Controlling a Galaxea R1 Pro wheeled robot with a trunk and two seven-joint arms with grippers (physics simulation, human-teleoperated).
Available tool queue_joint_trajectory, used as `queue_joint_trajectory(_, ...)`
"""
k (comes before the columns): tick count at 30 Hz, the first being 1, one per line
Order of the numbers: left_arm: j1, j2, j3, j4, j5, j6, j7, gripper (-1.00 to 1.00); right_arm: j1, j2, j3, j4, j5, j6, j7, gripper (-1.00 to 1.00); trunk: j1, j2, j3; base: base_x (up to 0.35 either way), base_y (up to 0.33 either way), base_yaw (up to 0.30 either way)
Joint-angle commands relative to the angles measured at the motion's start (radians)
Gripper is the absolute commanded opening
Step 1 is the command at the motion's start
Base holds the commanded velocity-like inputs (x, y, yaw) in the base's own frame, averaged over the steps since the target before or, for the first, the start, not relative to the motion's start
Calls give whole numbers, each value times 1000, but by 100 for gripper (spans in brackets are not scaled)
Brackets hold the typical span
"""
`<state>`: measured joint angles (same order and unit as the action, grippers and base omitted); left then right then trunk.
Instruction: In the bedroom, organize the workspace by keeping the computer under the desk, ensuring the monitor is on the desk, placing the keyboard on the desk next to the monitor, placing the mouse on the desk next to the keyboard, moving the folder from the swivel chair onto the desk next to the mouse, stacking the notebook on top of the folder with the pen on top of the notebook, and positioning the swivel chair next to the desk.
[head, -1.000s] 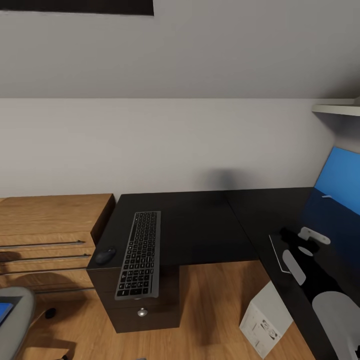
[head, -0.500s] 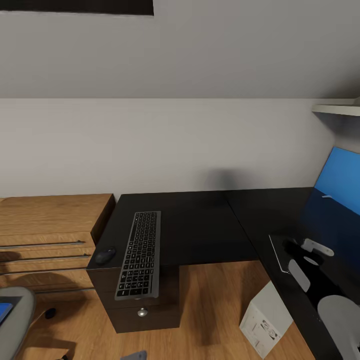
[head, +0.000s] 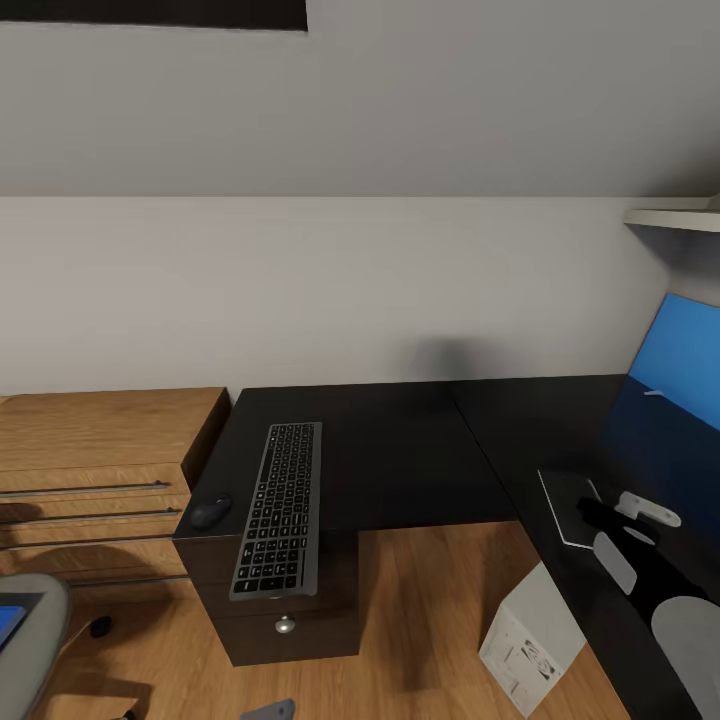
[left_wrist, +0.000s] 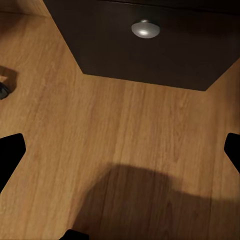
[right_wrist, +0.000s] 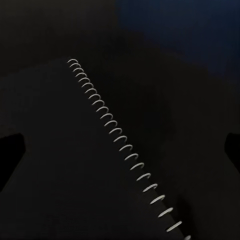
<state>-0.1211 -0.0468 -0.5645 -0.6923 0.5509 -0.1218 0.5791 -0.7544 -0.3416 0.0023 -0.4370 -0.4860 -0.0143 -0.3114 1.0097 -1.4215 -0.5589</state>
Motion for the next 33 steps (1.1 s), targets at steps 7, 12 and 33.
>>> queue_joint_trajectory(7, -2, 1, -6, 0, 11, -7, 7, 100, 0, 2, 2, -1, -8, 13, -2, 100, 0, -1, -1, 0, 0, 0)
queue_joint_trajectory(12, -2, 2, -6, 2, 7, -7, 5, 100, 0, 2, 2, -3, -8, 59, -2, 100, 0, -1, -1, 0, 0, 0)
queue_joint_trajectory(33, -2, 2, -7, 11, 6, -4, 2, 100, 0, 3, 2, -6, -8, 88, -3, 100, 0, -1, -1, 60, 0, 0)
